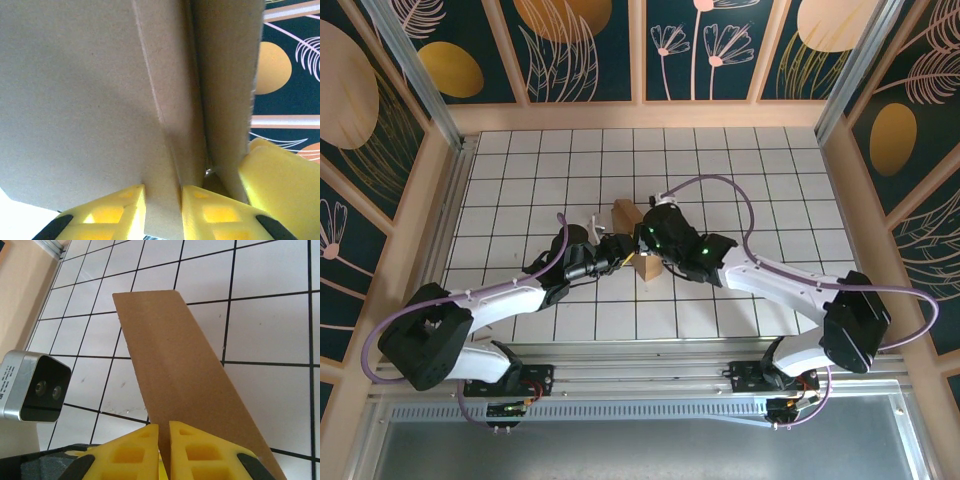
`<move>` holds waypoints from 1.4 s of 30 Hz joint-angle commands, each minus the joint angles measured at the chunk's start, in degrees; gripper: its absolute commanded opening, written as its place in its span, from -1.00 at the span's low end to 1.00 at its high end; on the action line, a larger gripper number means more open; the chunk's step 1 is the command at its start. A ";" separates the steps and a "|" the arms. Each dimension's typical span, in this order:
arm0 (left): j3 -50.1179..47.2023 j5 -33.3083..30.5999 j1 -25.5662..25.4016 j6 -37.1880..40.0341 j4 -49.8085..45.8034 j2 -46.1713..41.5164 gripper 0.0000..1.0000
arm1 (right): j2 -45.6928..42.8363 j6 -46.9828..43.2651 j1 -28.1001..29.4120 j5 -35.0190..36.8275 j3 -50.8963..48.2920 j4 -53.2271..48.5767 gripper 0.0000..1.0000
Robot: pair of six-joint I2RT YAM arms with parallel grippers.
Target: Fold the paper box
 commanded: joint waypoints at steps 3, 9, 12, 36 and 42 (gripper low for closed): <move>-1.38 -2.62 -0.16 -1.29 -0.43 1.84 -0.49 | 2.71 2.17 4.74 2.47 -6.13 -0.70 -0.75; 0.73 -9.06 -0.18 3.48 -10.35 -3.29 -0.22 | 2.15 0.51 5.22 7.06 -10.11 0.26 -0.74; 3.27 -16.71 -0.18 7.79 -19.68 -8.75 -0.20 | 1.57 -1.61 5.30 6.99 -10.47 0.65 -0.74; 37.33 -11.34 10.55 41.17 -48.76 12.12 -0.21 | -1.09 -4.97 4.33 4.99 -6.28 -1.46 -0.64; 31.96 -14.89 10.54 42.36 -48.79 11.06 -0.27 | -0.17 -5.54 3.43 3.94 -6.40 -1.90 -0.62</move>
